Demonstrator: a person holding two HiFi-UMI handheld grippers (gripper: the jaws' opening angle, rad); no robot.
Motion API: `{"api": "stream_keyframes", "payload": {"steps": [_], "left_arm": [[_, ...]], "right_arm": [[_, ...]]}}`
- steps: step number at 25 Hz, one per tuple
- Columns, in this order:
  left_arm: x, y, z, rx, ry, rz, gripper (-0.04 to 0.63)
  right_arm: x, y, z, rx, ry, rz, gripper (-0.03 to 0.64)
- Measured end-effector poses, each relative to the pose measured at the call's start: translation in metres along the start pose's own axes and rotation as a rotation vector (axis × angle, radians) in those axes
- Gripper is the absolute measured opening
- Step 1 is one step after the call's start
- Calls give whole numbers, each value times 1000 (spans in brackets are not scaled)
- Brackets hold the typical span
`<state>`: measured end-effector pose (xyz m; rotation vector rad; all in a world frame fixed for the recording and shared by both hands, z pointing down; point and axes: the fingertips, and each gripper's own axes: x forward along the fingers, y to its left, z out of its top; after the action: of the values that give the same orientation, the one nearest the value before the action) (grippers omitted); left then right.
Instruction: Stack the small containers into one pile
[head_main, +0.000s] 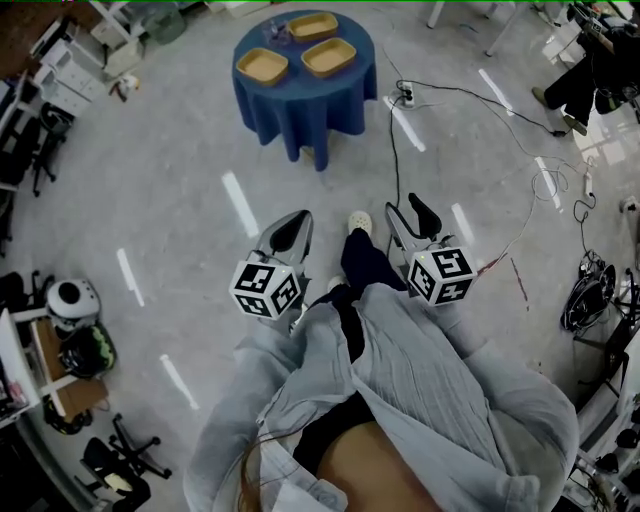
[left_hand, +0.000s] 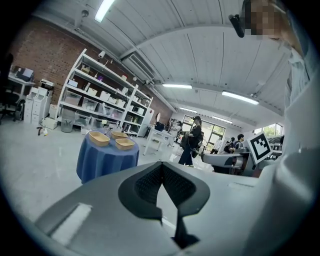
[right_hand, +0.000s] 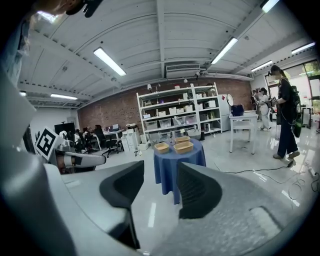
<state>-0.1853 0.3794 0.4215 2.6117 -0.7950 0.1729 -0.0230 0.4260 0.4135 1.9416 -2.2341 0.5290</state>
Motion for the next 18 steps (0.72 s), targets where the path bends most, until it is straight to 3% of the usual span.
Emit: {"api": "stream_keyframes", "payload": {"steps": [6,18], "left_arm": [[23,25,19,-47,-34,24,14],[106,84,64,-28,-18,75,14]], "right_arm": [[38,-15,12,9,9,24,204],[132,-72,56,-15,33,55,201]]}}
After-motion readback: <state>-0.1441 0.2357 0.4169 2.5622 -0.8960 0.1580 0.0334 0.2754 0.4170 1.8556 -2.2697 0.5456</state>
